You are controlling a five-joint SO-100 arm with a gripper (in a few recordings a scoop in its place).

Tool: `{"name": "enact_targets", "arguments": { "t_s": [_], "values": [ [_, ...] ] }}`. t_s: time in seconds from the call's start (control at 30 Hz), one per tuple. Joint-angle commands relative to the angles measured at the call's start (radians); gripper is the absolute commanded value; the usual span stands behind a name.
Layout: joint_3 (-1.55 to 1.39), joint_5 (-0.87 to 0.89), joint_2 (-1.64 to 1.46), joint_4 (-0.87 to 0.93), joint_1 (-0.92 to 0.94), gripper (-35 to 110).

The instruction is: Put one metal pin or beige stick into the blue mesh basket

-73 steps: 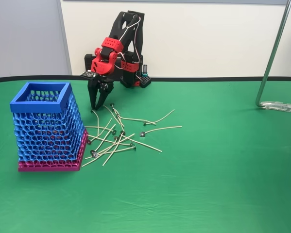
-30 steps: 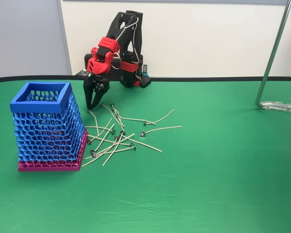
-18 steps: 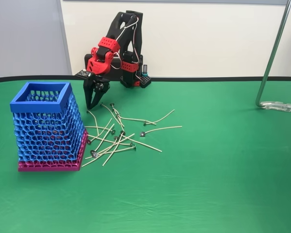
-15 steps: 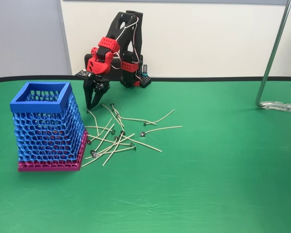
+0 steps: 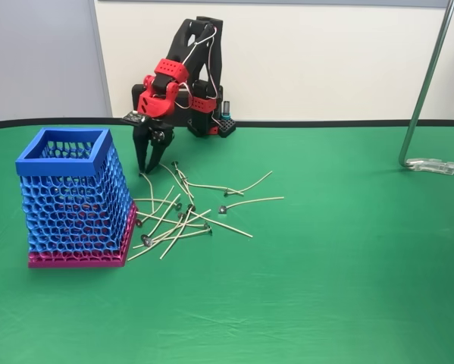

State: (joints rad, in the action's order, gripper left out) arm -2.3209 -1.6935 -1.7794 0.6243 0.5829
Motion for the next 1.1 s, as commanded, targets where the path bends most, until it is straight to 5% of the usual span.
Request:
{"name": "enact_targets", "arguments": {
  "t_s": [0.0,0.8,1.07],
  "values": [
    [0.037,0.035,-0.041,0.054,-0.018,11],
    [0.207,0.098,-0.057,0.298,-0.015,14],
    [0.224,0.057,-0.012,0.247,0.026,14]
  ]
}}
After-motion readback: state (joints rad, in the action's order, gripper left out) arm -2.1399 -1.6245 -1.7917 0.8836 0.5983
